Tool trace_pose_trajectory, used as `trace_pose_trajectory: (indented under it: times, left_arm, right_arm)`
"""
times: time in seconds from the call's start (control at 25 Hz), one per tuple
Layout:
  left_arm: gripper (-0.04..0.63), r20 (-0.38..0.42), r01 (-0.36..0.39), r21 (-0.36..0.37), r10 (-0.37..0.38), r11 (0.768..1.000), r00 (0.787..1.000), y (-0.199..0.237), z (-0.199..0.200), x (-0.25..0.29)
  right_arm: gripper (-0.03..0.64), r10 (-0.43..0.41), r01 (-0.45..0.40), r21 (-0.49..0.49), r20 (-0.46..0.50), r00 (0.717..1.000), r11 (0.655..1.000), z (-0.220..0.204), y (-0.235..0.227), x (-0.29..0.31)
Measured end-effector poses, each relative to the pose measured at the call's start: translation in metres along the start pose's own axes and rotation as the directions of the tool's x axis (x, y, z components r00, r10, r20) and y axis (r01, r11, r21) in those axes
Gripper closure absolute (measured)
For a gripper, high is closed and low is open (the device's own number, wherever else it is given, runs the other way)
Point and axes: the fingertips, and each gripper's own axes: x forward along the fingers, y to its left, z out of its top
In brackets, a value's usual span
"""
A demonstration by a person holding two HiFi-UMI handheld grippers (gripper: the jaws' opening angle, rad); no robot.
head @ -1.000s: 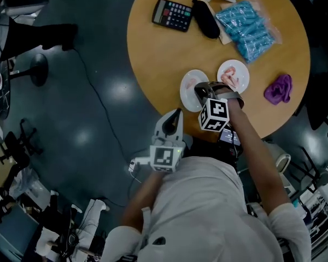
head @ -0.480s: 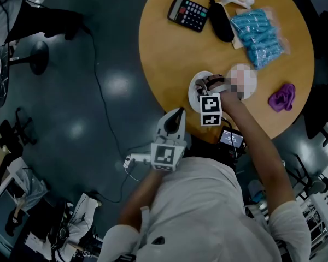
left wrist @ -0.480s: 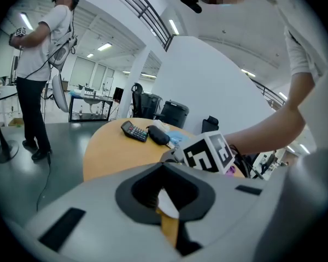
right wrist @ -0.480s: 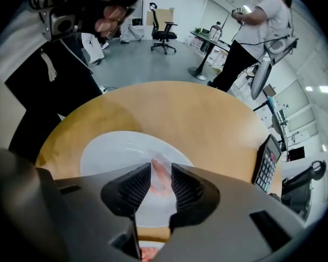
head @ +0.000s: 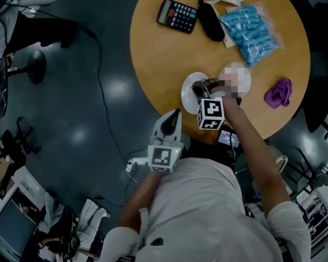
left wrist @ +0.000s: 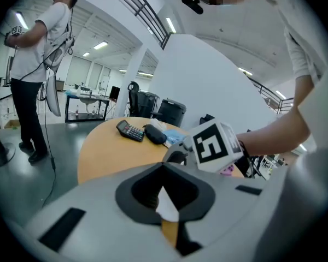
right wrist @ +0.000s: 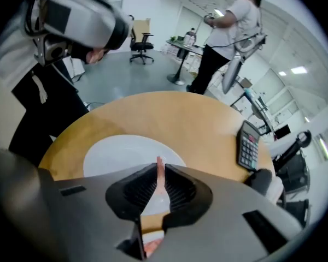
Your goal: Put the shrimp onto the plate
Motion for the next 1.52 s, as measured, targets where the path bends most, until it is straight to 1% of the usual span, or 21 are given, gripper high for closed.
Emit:
trace_pose_trajectory:
  times: [0.08, 0.16, 0.24, 0.28, 0.32, 0.36, 0.44, 0.52, 0.64, 0.76, 0.96, 1.0, 1.12, 1.2, 1.28, 1.32, 1.36, 1.4, 1.44, 1.48, 1.52]
  left_arm:
    - [0.588, -0.008, 0.005, 0.007, -0.005, 1.000, 1.000, -0.003, -0.001, 0.001]
    - [0.588, -0.012, 0.010, 0.014, -0.010, 1.000, 1.000, -0.006, 0.000, 0.004]
    - [0.588, -0.012, 0.020, 0.014, -0.020, 1.000, 1.000, -0.011, 0.002, 0.010]
    - [0.588, -0.014, 0.025, 0.013, -0.025, 1.000, 1.000, -0.014, 0.001, 0.013]
    - [0.588, -0.019, 0.030, 0.014, -0.029, 0.999, 0.999, -0.016, 0.001, 0.015]
    - [0.588, -0.024, 0.033, 0.018, -0.033, 0.999, 0.999, -0.018, 0.000, 0.016]
    - [0.588, -0.032, 0.040, 0.031, -0.039, 0.999, 0.999, -0.023, 0.001, 0.018]
    - [0.588, -0.038, 0.047, 0.041, -0.046, 0.998, 0.998, -0.029, 0.002, 0.021]
    - [0.588, -0.042, 0.054, 0.050, -0.052, 0.997, 0.998, -0.040, 0.003, 0.026]
    - [0.588, -0.046, 0.059, 0.054, -0.057, 0.997, 0.997, -0.045, 0.003, 0.029]
    - [0.588, -0.043, 0.073, 0.066, -0.070, 0.995, 0.997, -0.054, 0.006, 0.031]
    - [0.588, -0.040, 0.076, 0.070, -0.073, 0.995, 0.997, -0.056, 0.007, 0.031]
    - [0.588, -0.038, 0.080, 0.078, -0.077, 0.994, 0.996, -0.060, 0.008, 0.030]
    - [0.588, -0.034, 0.085, 0.085, -0.082, 0.993, 0.996, -0.063, 0.011, 0.029]
    - [0.588, -0.023, 0.098, 0.108, -0.096, 0.989, 0.995, -0.066, 0.017, 0.032]
    - [0.588, -0.015, 0.106, 0.123, -0.105, 0.987, 0.994, -0.067, 0.022, 0.034]
    - [0.588, -0.006, 0.113, 0.138, -0.114, 0.984, 0.994, -0.070, 0.028, 0.035]
    - [0.588, 0.006, 0.121, 0.154, -0.123, 0.981, 0.992, -0.073, 0.035, 0.035]
    - [0.588, 0.020, 0.126, 0.169, -0.132, 0.978, 0.991, -0.075, 0.044, 0.035]
    - [0.588, 0.037, 0.130, 0.180, -0.139, 0.975, 0.990, -0.078, 0.053, 0.034]
    - [0.588, 0.055, 0.132, 0.186, -0.144, 0.974, 0.988, -0.080, 0.064, 0.033]
  right_arm:
    - [0.566, -0.066, 0.067, 0.128, -0.011, 0.998, 0.990, -0.026, -0.014, -0.017]
    - [0.566, -0.127, 0.140, 0.270, -0.063, 0.990, 0.953, -0.073, -0.028, -0.034]
    - [0.566, -0.144, 0.182, 0.394, -0.124, 0.982, 0.901, -0.128, -0.033, -0.044]
    - [0.566, -0.138, 0.194, 0.436, -0.156, 0.978, 0.879, -0.153, -0.032, -0.047]
    - [0.566, -0.129, 0.202, 0.461, -0.185, 0.974, 0.864, -0.173, -0.030, -0.048]
    - [0.566, -0.120, 0.207, 0.475, -0.206, 0.971, 0.855, -0.187, -0.027, -0.047]
    - [0.566, -0.105, 0.204, 0.488, -0.221, 0.969, 0.849, -0.202, -0.023, -0.044]
    - [0.566, -0.087, 0.187, 0.488, -0.220, 0.972, 0.852, -0.207, -0.018, -0.039]
    - [0.565, -0.063, 0.163, 0.471, -0.220, 0.973, 0.867, -0.211, -0.014, -0.033]
    - [0.565, -0.054, 0.153, 0.488, -0.211, 0.976, 0.859, -0.212, -0.014, -0.032]
    - [0.553, -0.072, 0.152, 0.523, -0.170, 0.983, 0.839, -0.209, -0.015, -0.037]
    - [0.542, -0.074, 0.152, 0.527, -0.166, 0.983, 0.836, -0.209, -0.015, -0.038]
    - [0.540, -0.082, 0.159, 0.540, -0.165, 0.983, 0.827, -0.211, -0.013, -0.043]
    - [0.541, -0.119, 0.183, 0.565, -0.150, 0.982, 0.805, -0.208, -0.016, -0.053]
    - [0.554, -0.205, 0.236, 0.609, -0.121, 0.971, 0.758, -0.203, -0.024, -0.071]
    - [0.568, -0.265, 0.267, 0.635, -0.102, 0.959, 0.724, -0.199, -0.029, -0.083]
    - [0.577, -0.335, 0.297, 0.666, -0.075, 0.939, 0.684, -0.193, -0.034, -0.098]
    - [0.587, -0.412, 0.320, 0.704, -0.043, 0.910, 0.634, -0.187, -0.038, -0.116]
    - [0.600, -0.488, 0.329, 0.747, -0.008, 0.873, 0.577, -0.180, -0.041, -0.137]
    - [0.600, -0.560, 0.324, 0.795, 0.023, 0.828, 0.513, -0.173, -0.044, -0.159]
    - [0.600, -0.631, 0.311, 0.841, 0.047, 0.774, 0.444, -0.166, -0.046, -0.185]
